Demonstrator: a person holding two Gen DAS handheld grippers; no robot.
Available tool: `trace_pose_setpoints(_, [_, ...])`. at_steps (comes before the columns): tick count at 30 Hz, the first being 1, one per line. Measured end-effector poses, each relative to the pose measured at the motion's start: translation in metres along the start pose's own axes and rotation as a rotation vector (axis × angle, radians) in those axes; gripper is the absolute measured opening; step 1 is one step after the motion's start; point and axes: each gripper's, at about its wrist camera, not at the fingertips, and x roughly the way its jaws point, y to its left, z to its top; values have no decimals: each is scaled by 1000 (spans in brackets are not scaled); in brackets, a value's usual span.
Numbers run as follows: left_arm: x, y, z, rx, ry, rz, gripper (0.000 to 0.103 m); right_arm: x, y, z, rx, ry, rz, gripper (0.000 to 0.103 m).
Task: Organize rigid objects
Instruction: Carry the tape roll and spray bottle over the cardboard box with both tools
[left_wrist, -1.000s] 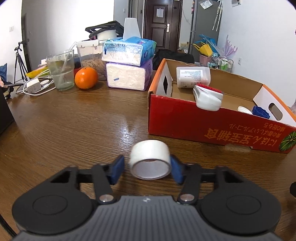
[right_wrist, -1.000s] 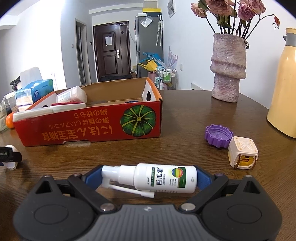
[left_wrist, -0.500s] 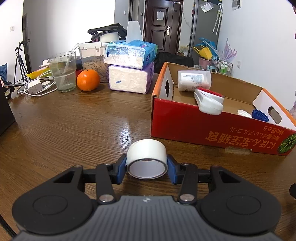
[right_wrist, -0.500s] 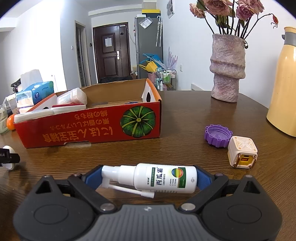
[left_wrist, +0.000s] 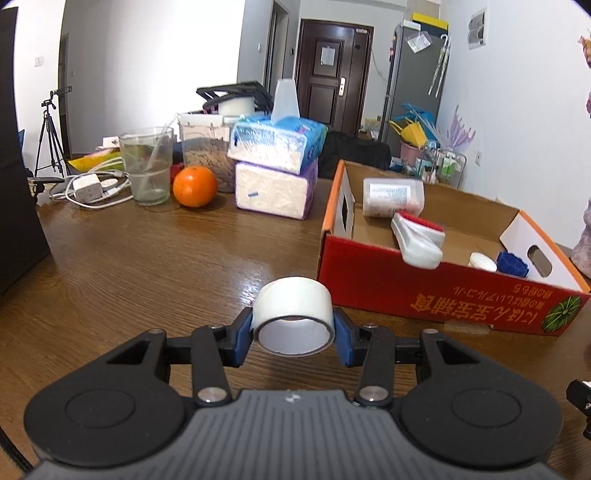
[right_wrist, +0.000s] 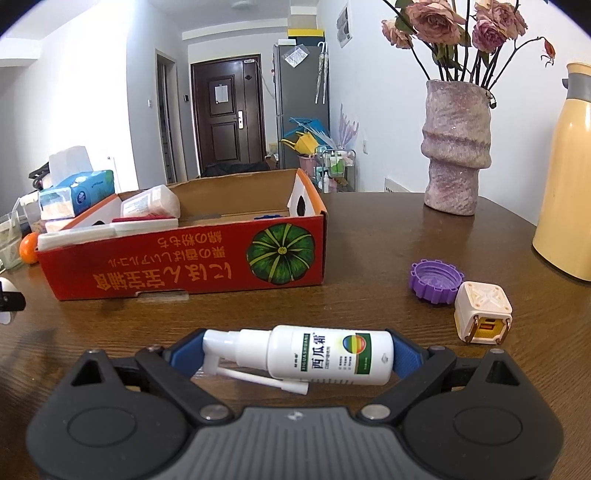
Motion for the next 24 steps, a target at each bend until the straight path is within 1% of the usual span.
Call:
trace_pose_setpoints(12, [-33, 7, 2, -31, -78, 18, 45, -13, 1, 2, 6, -44, 24, 98])
trace_pose_setpoints(17, [-51, 2, -3, -34, -91, -2, 45, -22, 6, 1, -8, -63, 43, 98])
trace_pose_setpoints(24, [-72, -16, -10, -10, -117, -38, 45, -36, 12, 1, -22, -92, 73, 98])
